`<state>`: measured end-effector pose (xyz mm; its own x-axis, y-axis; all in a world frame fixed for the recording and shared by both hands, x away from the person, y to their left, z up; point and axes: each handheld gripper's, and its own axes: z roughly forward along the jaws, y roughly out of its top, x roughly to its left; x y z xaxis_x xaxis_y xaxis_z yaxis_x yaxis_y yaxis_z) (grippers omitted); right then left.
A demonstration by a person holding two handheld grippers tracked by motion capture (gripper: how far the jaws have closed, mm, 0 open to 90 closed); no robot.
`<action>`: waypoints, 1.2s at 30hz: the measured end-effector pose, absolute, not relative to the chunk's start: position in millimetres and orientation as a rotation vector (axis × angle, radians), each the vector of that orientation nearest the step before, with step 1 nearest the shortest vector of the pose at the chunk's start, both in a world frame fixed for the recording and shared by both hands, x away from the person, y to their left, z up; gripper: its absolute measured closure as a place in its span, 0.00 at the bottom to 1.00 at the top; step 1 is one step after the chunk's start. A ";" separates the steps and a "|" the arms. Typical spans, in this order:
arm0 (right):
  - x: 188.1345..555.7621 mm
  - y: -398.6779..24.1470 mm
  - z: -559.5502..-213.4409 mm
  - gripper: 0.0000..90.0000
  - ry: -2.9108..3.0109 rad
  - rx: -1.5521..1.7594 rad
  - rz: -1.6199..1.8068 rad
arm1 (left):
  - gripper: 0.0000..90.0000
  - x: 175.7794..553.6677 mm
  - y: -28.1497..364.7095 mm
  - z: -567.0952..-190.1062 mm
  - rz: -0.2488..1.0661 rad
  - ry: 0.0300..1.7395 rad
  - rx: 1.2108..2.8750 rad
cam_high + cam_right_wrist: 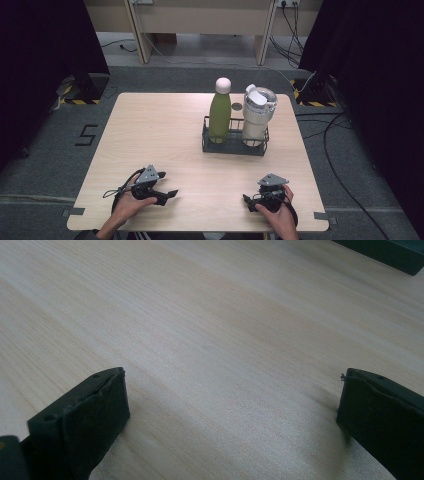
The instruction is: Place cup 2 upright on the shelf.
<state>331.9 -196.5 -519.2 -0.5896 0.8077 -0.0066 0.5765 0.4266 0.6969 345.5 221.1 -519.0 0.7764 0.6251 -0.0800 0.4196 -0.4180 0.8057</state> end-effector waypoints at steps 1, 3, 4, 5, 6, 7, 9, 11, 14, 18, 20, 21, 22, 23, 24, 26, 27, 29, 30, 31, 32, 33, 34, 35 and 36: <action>332.0 -196.5 -519.2 0.01 2.345 1.187 0.947 | 0.16 344.4 221.3 -518.9 0.294 0.777 2.078; 332.0 -196.5 -519.2 0.01 2.345 1.187 0.947 | 0.16 342.2 221.9 -519.4 0.297 0.777 2.082; 332.0 -196.5 -519.2 0.01 2.345 1.187 0.947 | 0.16 340.9 222.7 -519.6 0.296 0.776 2.084; 332.0 -196.5 -519.2 0.01 2.345 1.187 0.947 | 0.16 340.0 223.1 -519.8 0.295 0.779 2.081; 332.0 -196.5 -519.2 0.01 2.345 1.187 0.947 | 0.16 338.8 223.9 -519.8 0.296 0.782 2.078; 332.0 -196.5 -519.2 0.01 2.345 1.187 0.947 | 0.16 337.7 224.9 -519.7 0.294 0.783 2.078; 332.0 -196.5 -519.2 0.01 2.345 1.187 0.947 | 0.16 335.8 226.8 -520.1 0.297 0.788 2.070; 332.0 -196.5 -519.2 0.01 2.345 1.187 0.947 | 0.16 334.3 228.7 -521.1 0.290 0.802 2.062; 331.9 -196.5 -519.2 0.01 2.345 1.187 0.947 | 0.16 332.3 232.2 -521.2 0.312 0.815 2.059; 331.9 -196.5 -519.2 0.01 2.345 1.188 0.947 | 0.16 331.2 235.7 -521.7 0.329 0.837 2.076; 331.9 -196.5 -519.2 0.01 2.345 1.187 0.947 | 0.16 331.0 236.2 -522.6 0.344 0.854 2.114; 331.9 -196.5 -519.2 0.01 2.345 1.187 0.947 | 0.16 330.6 235.7 -523.2 0.349 0.853 2.123; 331.9 -196.5 -519.2 0.01 2.345 1.187 0.947 | 0.17 329.9 235.3 -523.6 0.348 0.847 2.156; 331.9 -196.5 -519.2 0.01 2.345 1.187 0.947 | 0.16 328.7 234.4 -523.9 0.352 0.839 2.157; 331.9 -196.5 -519.2 0.01 2.344 1.187 0.947 | 0.16 327.5 233.9 -523.7 0.352 0.839 2.161; 331.9 -196.5 -519.3 0.01 2.345 1.187 0.947 | 0.15 326.6 233.2 -524.0 0.355 0.843 2.159; 331.9 -196.4 -519.3 0.01 2.344 1.187 0.947 | 0.15 326.4 232.8 -524.1 0.354 0.842 2.158; 331.9 -196.4 -519.3 0.01 2.344 1.188 0.946 | 0.13 326.6 232.4 -523.9 0.344 0.828 2.175; 331.9 -196.4 -519.3 0.01 2.344 1.188 0.946 | 0.11 326.7 231.8 -524.3 0.337 0.820 2.179; 331.9 -196.4 -519.3 0.01 2.344 1.188 0.945 | 0.09 326.7 231.3 -524.5 0.340 0.817 2.180; 331.9 -196.4 -519.3 0.01 2.344 1.188 0.946 | 0.08 326.7 231.0 -524.7 0.338 0.816 2.182; 331.9 -196.3 -519.3 0.00 2.343 1.188 0.945 | 0.07 326.9 230.8 -524.8 0.335 0.810 2.185; 331.9 -196.3 -519.3 0.00 2.344 1.188 0.945 | 0.06 326.9 230.1 -525.0 0.327 0.802 2.194; 331.9 -196.3 -519.3 0.01 2.343 1.188 0.945 | 0.03 327.1 229.9 -524.9 0.321 0.794 2.204; 331.9 -196.3 -519.3 0.00 2.343 1.188 0.945 | 0.02 327.2 229.6 -525.0 0.316 0.791 2.208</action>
